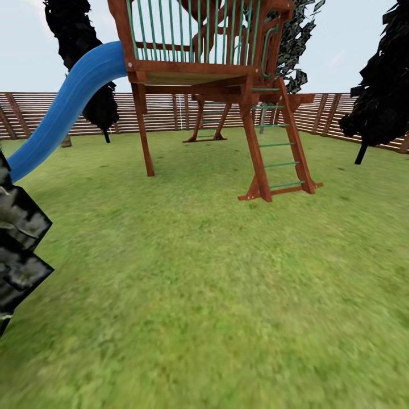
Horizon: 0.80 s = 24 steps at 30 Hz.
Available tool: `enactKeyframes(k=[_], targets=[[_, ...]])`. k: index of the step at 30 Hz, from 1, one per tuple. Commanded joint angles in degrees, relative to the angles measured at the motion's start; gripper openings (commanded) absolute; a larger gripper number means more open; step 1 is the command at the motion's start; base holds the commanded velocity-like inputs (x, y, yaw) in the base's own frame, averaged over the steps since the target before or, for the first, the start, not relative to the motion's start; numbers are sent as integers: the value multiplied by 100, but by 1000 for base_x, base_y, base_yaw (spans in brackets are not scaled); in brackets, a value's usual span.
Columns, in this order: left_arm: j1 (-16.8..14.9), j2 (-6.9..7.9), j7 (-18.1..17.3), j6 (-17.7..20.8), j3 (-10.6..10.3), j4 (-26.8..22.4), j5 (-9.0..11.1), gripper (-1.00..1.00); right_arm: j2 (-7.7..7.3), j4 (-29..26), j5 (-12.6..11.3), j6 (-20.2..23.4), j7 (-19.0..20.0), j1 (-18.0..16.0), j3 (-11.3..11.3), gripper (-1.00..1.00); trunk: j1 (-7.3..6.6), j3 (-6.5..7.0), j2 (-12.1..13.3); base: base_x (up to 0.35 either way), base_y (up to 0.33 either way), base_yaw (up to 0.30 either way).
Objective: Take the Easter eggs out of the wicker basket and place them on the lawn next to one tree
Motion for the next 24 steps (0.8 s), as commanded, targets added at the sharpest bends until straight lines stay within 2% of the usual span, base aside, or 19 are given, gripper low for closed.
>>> enactKeyframes(k=[1, 14, 24], targets=[[2, 0, 1, -10, 1, -5, 5, 100, -2, 4, 21, -12, -25, -2, 11, 100, 3, -4, -2, 322, 0, 0], [2, 0, 3, -10, 1, -7, 7, 100, -17, -8, 6, -13, -31, -5, 3, 100, 3, -4, -2, 322, 0, 2], [2, 0, 1, -10, 1, -8, 7, 100, -6, -6, 9, -12, -31, -5, 11, 100, 3, -4, -2, 322, 0, 262]])
